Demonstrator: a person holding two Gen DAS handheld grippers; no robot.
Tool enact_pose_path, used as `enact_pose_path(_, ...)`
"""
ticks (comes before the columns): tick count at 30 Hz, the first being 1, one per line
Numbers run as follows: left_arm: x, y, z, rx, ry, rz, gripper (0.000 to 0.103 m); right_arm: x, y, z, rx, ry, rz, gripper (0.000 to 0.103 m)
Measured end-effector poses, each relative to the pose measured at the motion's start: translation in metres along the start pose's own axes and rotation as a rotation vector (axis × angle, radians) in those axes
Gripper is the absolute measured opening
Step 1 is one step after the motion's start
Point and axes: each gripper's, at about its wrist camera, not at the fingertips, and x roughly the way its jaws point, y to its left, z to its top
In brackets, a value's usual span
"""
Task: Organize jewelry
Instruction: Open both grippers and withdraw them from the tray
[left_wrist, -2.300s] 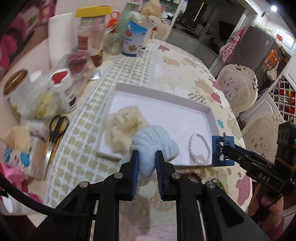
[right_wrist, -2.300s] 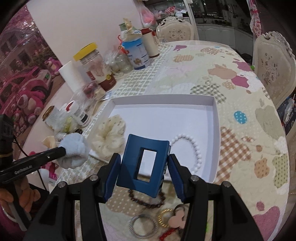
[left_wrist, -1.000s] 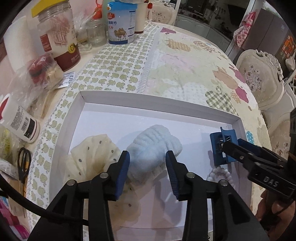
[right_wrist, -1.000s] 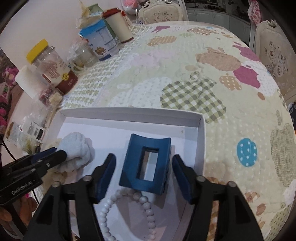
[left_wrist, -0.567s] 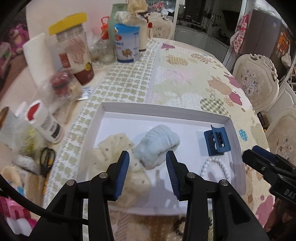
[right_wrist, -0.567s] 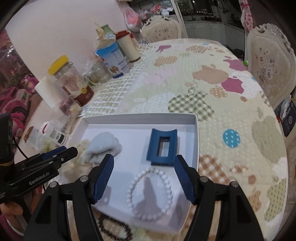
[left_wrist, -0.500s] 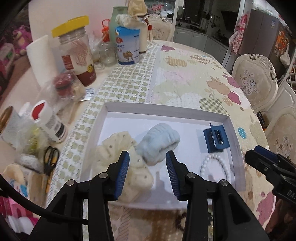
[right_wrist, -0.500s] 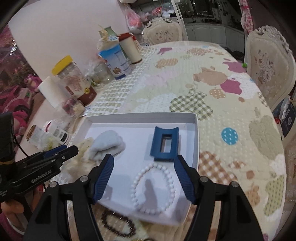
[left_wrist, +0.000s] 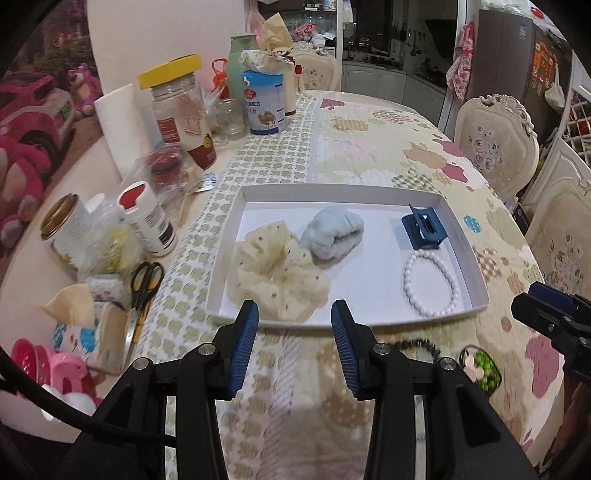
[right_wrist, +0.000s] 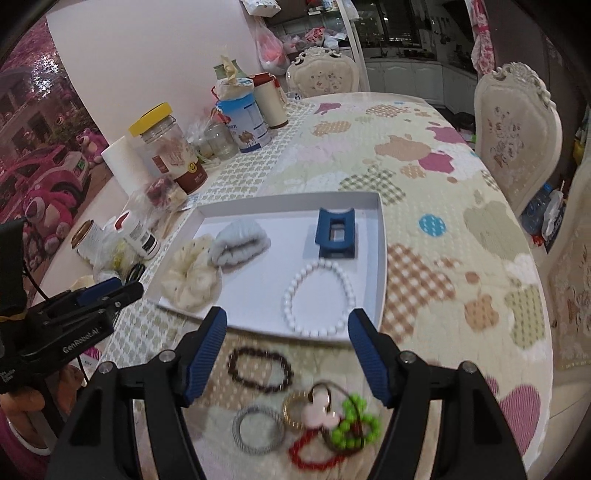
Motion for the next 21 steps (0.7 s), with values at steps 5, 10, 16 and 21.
enact_pose_path(5, -0.018, 0.004, -0.015, 0.005, -0.018, 0.008, 0.031, -0.018, 0.006, -0.02, -0.004, -0.016, -0.011, 0.072)
enact_pose_path(10, -0.03, 0.004, -0.027, 0.017, -0.029, 0.012, 0.031, -0.03, 0.01, -0.032, -0.013, -0.015, -0.015, 0.072)
enact_pose_path(16, -0.036, 0.013, -0.039, -0.017, -0.015, -0.033, 0.031, -0.045, 0.011, -0.049, -0.022, -0.019, -0.033, 0.072)
enact_pose_path(21, -0.036, 0.02, -0.045, -0.045, 0.012, -0.069, 0.031, -0.049, -0.001, -0.064, 0.0, 0.0, -0.052, 0.072)
